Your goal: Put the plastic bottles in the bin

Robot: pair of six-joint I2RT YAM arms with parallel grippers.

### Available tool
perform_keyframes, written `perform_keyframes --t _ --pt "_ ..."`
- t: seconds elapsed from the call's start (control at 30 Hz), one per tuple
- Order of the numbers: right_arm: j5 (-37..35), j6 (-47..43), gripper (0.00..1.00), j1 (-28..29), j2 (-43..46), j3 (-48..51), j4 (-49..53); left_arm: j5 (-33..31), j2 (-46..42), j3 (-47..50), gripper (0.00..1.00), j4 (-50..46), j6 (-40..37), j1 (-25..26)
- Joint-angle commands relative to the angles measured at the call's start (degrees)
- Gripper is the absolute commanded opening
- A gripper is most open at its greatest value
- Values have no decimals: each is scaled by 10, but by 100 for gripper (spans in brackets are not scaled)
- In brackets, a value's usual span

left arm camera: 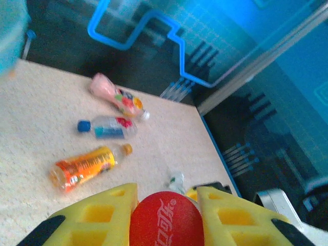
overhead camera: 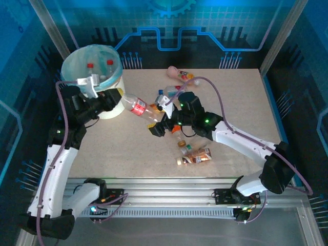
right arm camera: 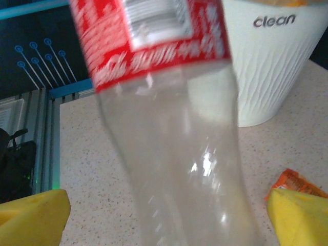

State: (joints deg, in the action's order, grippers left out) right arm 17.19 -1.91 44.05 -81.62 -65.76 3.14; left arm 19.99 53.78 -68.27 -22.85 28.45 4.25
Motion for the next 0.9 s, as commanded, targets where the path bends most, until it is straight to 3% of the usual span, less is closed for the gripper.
perform_keyframes --t 0.0,0.3,0.43,0.87 --pt "-34 -5 100 10 31 9 -20 -77 -5 -52 0 11 -7 1" --pt "-98 2 100 11 96 36 -28 -245 54 -208 0 36 -126 -1" --pt "-115 1 100 11 98 43 -27 -276 89 -261 0 54 -173 -13" --pt "-108 -5 100 13 81 20 22 -353 251 -398 0 2 -283 -139"
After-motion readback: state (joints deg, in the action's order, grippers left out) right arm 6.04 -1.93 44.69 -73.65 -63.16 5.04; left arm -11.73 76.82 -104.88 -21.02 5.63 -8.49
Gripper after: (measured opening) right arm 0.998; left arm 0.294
